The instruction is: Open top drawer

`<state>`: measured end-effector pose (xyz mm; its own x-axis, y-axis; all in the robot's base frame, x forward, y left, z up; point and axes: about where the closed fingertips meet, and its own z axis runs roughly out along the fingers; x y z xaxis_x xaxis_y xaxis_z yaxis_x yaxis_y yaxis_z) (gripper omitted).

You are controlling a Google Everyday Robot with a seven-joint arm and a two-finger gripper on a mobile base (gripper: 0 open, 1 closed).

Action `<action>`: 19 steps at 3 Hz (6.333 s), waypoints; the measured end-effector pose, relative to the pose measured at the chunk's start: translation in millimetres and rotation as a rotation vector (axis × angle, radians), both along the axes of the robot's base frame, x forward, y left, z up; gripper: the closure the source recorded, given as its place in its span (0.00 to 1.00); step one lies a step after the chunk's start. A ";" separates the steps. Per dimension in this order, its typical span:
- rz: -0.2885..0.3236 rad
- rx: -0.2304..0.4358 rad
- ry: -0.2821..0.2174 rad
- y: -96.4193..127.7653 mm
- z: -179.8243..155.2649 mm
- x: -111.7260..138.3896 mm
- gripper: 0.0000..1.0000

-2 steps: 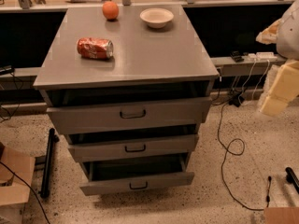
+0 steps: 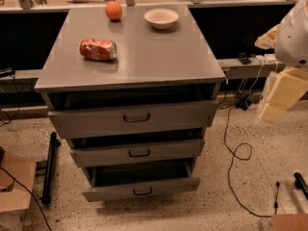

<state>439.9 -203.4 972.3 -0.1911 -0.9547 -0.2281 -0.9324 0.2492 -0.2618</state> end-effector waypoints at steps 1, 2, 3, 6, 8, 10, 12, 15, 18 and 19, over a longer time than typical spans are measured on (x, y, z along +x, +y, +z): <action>0.055 0.059 0.007 16.2 -22.4 2.5 0.00; 0.065 0.176 0.016 21.0 -53.4 17.9 0.00; 0.068 0.200 0.021 24.8 -58.4 21.4 0.00; 0.135 0.310 0.047 95.8 -167.1 52.4 0.00; 0.142 0.422 0.056 133.0 -238.7 119.6 0.00; 0.152 0.426 0.115 153.6 -293.7 162.8 0.17; 0.263 0.368 0.151 156.7 -287.2 148.2 0.64; 0.263 0.368 0.152 156.8 -286.6 148.1 0.10; 0.365 0.302 0.336 110.9 -317.7 113.5 0.18; 0.365 0.302 0.336 113.1 -310.0 113.5 0.42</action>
Offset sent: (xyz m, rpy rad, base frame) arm 0.0445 0.0265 -0.0967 0.3514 0.0381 0.0722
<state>553.3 -90.3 662.3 0.0290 -0.8742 -0.4847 -0.9917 -0.0860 0.0958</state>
